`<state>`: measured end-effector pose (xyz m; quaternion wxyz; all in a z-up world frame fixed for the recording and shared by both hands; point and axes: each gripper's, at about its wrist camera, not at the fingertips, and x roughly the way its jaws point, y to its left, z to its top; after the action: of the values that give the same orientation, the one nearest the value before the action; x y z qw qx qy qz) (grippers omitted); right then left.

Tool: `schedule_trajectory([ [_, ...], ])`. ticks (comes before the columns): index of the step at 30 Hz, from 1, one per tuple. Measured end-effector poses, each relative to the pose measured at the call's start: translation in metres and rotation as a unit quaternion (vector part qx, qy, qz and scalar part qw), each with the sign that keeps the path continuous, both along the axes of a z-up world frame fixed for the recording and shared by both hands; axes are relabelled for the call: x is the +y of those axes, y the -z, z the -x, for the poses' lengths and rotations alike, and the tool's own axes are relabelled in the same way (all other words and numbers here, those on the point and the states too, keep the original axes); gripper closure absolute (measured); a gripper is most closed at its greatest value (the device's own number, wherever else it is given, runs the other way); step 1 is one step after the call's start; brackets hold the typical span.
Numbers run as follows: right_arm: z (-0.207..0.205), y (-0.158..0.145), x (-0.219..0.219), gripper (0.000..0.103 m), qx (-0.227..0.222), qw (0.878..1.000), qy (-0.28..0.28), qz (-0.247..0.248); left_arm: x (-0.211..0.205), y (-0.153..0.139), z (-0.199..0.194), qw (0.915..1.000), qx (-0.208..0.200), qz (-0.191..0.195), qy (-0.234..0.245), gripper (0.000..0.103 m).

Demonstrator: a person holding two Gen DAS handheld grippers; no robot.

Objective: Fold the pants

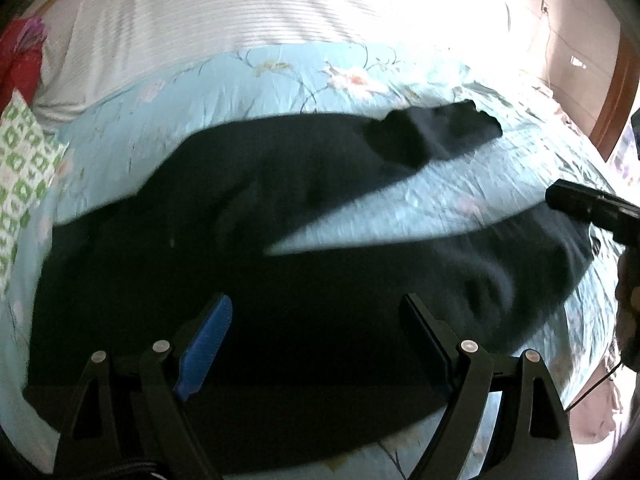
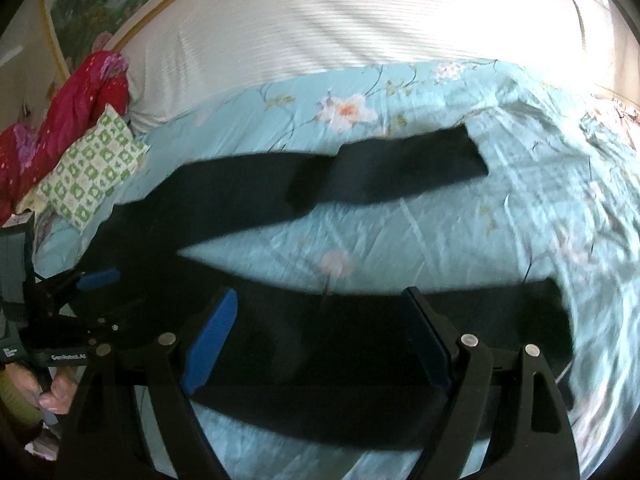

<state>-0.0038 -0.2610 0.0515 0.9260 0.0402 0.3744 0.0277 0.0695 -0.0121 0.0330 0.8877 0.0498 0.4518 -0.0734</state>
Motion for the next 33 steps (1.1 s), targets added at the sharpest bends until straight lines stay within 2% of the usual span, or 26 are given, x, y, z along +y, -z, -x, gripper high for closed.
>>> schedule_trajectory([
  [5,-0.036,-0.018,-0.025,0.019,0.001,1.0,0.006,-0.011,-0.002,-0.015,-0.043,0.9994,-0.011,-0.022,0.022,0.017],
  [9,-0.071,-0.024,-0.045,0.019,0.015,1.0,0.013,-0.005,-0.001,-0.02,-0.092,0.999,0.0,-0.021,0.039,0.017],
  [17,-0.154,-0.019,-0.099,0.019,0.074,0.996,0.046,0.002,-0.005,-0.025,-0.194,0.9957,0.022,-0.034,0.084,0.017],
  [20,-0.181,-0.015,-0.12,0.019,0.093,0.994,0.055,0.001,-0.008,-0.017,-0.225,0.9925,0.044,-0.038,0.108,0.017],
  [26,-0.219,-0.003,-0.148,0.021,0.121,0.991,0.048,-0.009,-0.023,0.006,-0.261,0.9807,0.114,-0.011,0.159,0.017],
  [28,-0.226,0.001,-0.151,0.027,0.128,0.991,0.044,-0.018,-0.028,0.015,-0.267,0.9787,0.123,-0.022,0.163,0.017],
  [30,-0.233,0.005,-0.149,0.034,0.135,0.99,0.033,-0.014,-0.034,0.028,-0.272,0.9727,0.144,-0.031,0.179,0.019],
  [31,-0.235,0.008,-0.147,0.042,0.139,0.99,0.025,-0.012,-0.036,0.033,-0.272,0.9707,0.151,-0.035,0.184,0.026],
  [32,-0.237,0.01,-0.146,0.05,0.14,0.99,0.017,-0.013,-0.039,0.04,-0.272,0.9682,0.159,-0.043,0.189,0.04],
  [33,-0.237,0.011,-0.145,0.066,0.14,0.99,0.014,-0.013,-0.041,0.046,-0.272,0.9659,0.165,-0.052,0.192,0.05],
])
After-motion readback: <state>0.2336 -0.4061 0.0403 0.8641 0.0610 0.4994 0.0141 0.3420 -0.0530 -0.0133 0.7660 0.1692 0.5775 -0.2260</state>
